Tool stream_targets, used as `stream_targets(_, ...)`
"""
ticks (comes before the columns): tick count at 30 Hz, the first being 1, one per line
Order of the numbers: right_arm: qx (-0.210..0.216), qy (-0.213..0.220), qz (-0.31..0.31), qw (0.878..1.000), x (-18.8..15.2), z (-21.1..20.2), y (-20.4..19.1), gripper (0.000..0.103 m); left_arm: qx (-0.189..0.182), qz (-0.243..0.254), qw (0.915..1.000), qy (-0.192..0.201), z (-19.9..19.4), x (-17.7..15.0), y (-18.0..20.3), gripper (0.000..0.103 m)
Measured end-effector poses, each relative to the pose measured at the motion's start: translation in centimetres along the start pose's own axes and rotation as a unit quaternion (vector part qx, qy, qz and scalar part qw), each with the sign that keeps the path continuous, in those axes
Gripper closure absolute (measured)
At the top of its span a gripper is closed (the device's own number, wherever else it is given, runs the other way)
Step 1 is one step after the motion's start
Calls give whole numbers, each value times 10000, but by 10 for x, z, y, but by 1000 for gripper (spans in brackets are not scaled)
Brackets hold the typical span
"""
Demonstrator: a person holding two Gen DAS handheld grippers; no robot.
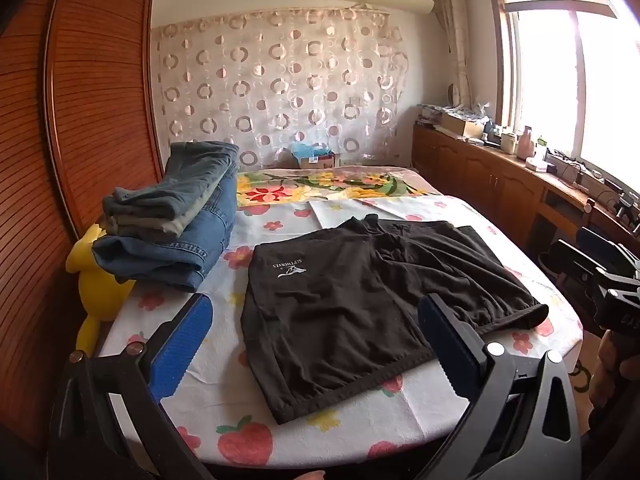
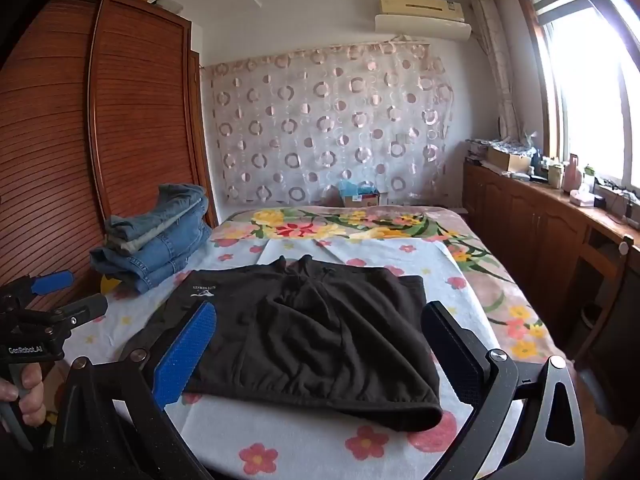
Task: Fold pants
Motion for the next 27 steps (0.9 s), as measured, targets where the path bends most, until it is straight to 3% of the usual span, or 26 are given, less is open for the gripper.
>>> stream_targets(27,0,53,8,10000,0,-4,0,1,28,8,9999,137,-12,11,-2,0)
Point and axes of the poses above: each gripper's, at about its wrist camera, not at the fingertips, and z roughly the way its jaws point, y to its right, x to its top, the point moved 5 cm from there along z, roughly the way its jaws point, and after that the axes turned 12 degrees about z, right-handed, at the moved point
